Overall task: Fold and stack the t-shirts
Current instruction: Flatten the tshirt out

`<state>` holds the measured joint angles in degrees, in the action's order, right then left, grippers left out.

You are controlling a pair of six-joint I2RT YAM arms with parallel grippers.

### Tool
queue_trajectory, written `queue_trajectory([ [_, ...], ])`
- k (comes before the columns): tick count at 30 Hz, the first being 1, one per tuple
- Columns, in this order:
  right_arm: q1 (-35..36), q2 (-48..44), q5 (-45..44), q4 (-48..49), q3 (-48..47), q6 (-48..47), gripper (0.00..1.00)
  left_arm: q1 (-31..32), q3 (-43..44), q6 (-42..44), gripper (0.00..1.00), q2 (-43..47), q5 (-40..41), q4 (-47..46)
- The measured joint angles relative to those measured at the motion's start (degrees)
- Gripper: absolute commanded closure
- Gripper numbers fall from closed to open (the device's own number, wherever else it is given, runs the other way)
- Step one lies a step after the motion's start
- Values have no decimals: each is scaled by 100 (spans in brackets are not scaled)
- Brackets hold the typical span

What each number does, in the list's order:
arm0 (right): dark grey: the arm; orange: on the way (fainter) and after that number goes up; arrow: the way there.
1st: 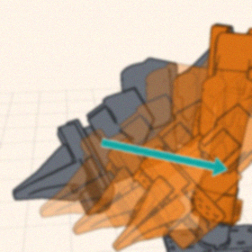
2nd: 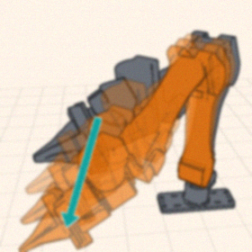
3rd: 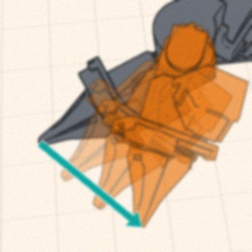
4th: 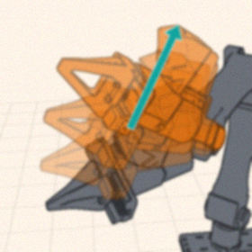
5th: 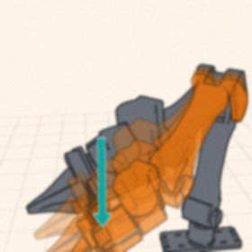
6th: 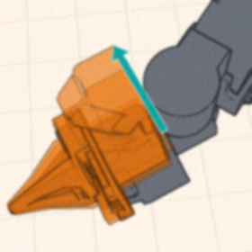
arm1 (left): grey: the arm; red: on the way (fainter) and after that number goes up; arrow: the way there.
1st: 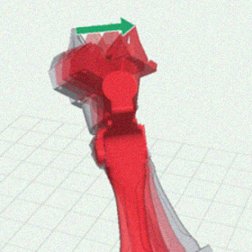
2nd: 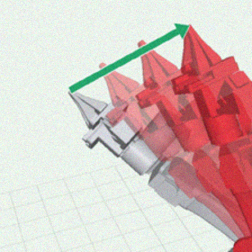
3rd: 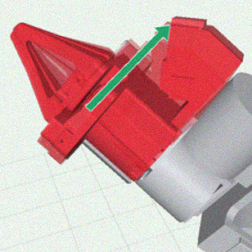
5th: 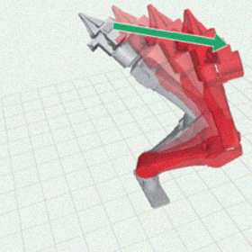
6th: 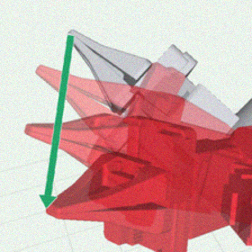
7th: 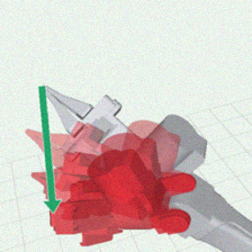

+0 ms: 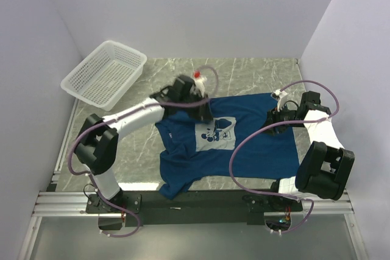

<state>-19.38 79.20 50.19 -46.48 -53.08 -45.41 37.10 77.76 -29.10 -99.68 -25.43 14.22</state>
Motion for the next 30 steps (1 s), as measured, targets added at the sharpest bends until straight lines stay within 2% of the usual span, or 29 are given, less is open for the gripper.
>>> queue_trajectory([
  [1,0,0,-4,0,0,0,37,197,-190,138,69,17,-28,7],
  [3,0,0,-4,2,0,0,37,540,-566,350,64,46,39,131],
  [4,0,0,-4,0,0,0,37,695,-782,450,57,74,177,186],
  [7,0,0,-2,2,-2,0,37,1010,-1403,662,45,402,920,374],
  [8,0,0,-2,4,-2,0,37,1049,-1631,741,41,664,1217,420],
  [9,0,2,-2,4,-4,2,37,1058,-1825,789,33,970,1484,409],
  [10,0,2,-2,9,-4,4,37,1045,-1971,861,31,1298,1733,391],
  [13,0,2,-2,15,-4,20,37,920,-2127,955,32,2100,2223,133],
  [16,0,2,-2,17,-4,22,37,704,-1943,935,35,2138,2389,-98],
  [23,0,2,-2,20,-4,57,37,332,-1668,195,42,673,2376,-175],
  [30,0,2,-2,20,-4,55,37,264,-820,-516,44,-518,2391,-9],
])
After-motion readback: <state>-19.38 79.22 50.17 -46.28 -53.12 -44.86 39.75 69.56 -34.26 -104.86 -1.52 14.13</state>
